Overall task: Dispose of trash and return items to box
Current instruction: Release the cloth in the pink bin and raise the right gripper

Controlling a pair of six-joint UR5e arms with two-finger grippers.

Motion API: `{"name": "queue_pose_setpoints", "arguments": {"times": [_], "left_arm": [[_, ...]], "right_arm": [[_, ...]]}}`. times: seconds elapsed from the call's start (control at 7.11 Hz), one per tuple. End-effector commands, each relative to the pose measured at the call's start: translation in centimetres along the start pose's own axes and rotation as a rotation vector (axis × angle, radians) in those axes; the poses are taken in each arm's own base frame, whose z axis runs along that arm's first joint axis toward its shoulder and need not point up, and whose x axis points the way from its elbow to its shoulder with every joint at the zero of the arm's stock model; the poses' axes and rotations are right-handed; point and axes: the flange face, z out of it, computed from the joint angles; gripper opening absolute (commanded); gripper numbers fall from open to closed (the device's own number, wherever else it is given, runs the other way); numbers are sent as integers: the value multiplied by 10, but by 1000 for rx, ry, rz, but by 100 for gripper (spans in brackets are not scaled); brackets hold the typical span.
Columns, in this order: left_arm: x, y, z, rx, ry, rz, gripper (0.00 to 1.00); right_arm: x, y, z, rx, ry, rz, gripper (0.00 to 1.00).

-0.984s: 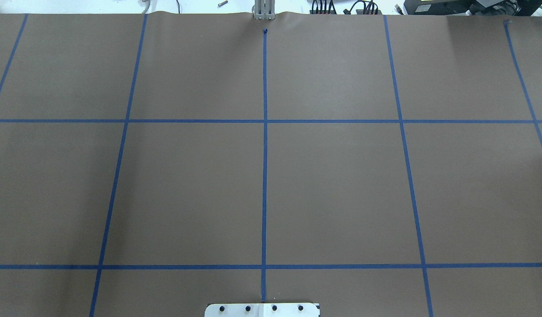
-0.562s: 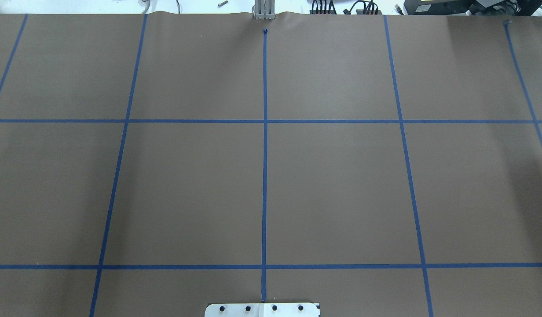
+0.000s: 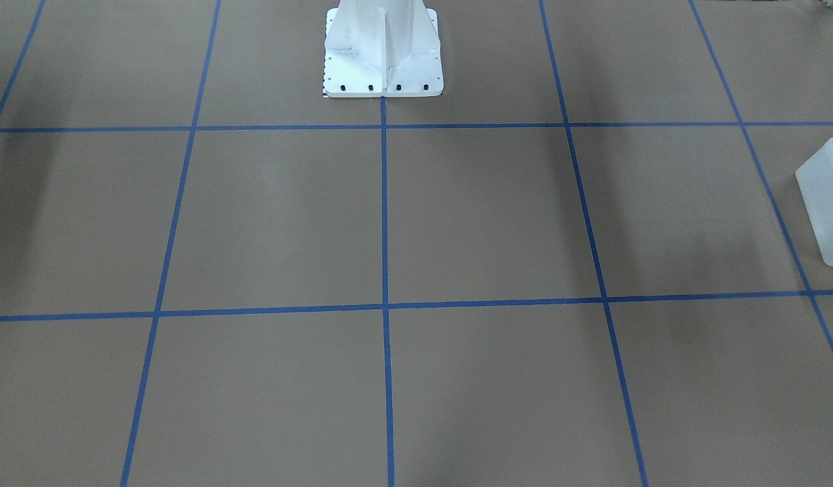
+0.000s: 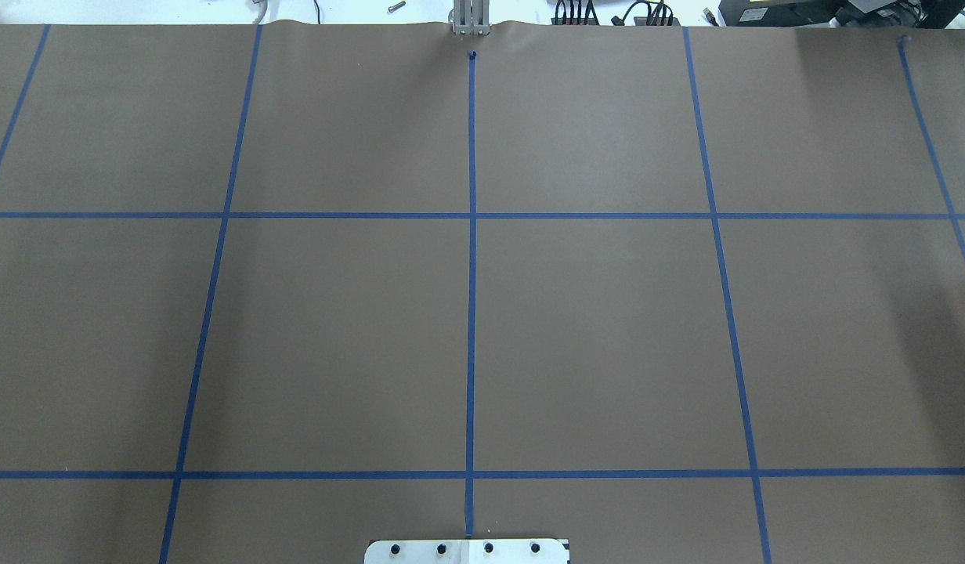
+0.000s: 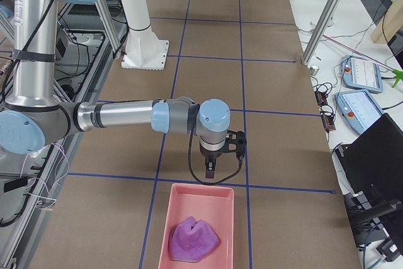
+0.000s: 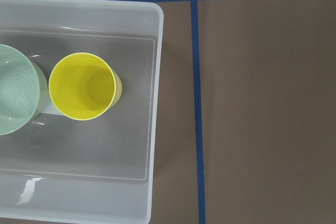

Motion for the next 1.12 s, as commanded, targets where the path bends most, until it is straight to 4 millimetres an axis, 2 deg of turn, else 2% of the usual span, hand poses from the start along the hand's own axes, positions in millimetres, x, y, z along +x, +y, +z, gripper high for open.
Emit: {"name": "queue_pose_setpoints", "arguments": {"times": [0.0,0.14,0.42,0.7,0.84,0.98], "left_arm": [[-1,3,1,-3,0,-3,98],[-2,3,2,-6,0,-3,98],[-3,5,4,-10,1,-7,98],[-4,6,5,-12,1,-10,98],[-4,6,5,-11,1,-7,98],[-4,6,5,-12,1,-10,98]], "right_arm": [[18,11,21,-12,-34,12,100],[13,9,15,1,-31,-4,100],[21,8,13,-1,70,-8,100],[6,11,-6,36,104,-38,100],[7,9,-11,44,176,-50,100],[4,7,-14,51,171,-57,100]]}}
